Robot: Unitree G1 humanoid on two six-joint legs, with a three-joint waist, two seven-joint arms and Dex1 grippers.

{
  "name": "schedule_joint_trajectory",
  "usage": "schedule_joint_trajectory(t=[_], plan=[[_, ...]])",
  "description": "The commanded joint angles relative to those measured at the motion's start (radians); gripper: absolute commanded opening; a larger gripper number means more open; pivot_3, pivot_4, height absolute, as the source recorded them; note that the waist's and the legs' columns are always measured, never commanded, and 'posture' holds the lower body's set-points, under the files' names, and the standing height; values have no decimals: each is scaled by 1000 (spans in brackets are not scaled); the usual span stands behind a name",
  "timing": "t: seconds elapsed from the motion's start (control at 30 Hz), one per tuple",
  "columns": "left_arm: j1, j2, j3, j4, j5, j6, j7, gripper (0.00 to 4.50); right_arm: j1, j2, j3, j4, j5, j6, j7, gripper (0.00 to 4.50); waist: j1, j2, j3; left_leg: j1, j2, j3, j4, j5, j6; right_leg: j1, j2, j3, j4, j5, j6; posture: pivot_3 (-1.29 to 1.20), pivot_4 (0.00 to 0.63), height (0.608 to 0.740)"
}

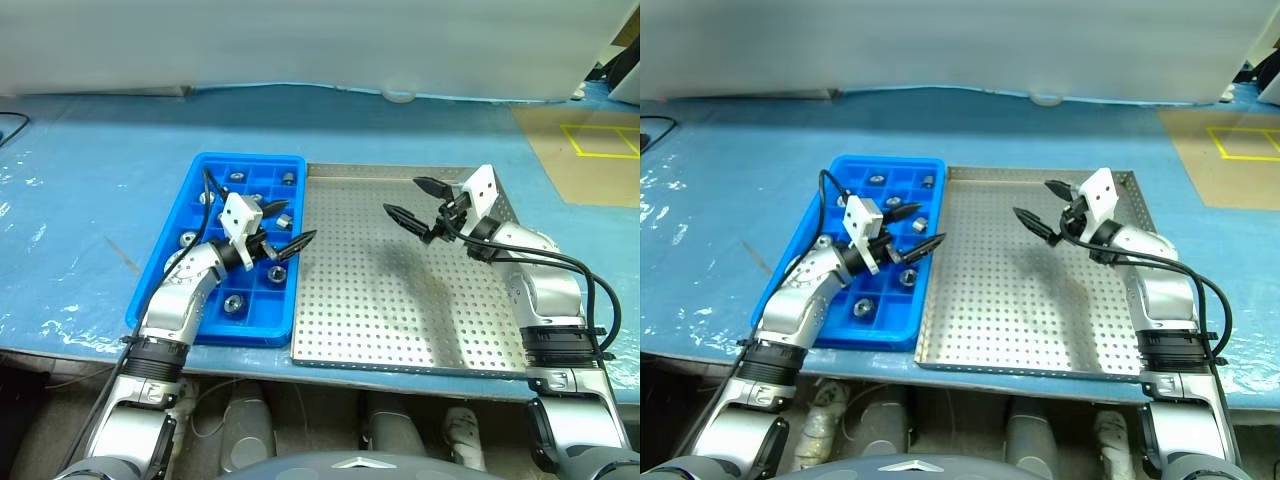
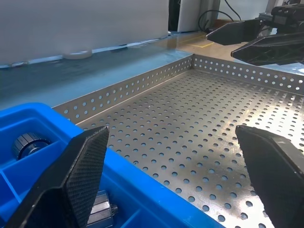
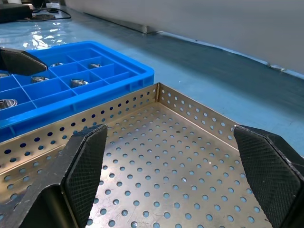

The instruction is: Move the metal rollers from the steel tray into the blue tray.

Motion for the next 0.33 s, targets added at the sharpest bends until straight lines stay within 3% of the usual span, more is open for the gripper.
schedule_joint_trajectory(t=[0.03,0.33], plan=[[-5,1,6,-33,6,-25,0,4500,-19,-15,1,-8,-12,-35,-3,4449,0,0,0,0,0,0,0,0,0,0,0,0,0,0,0,33,150,740],[2,5,1,-34,16,-31,-3,4500,-22,-19,7,16,-37,-62,0,4449,0,0,0,0,0,0,0,0,0,0,0,0,0,0,0,35,150,740]])
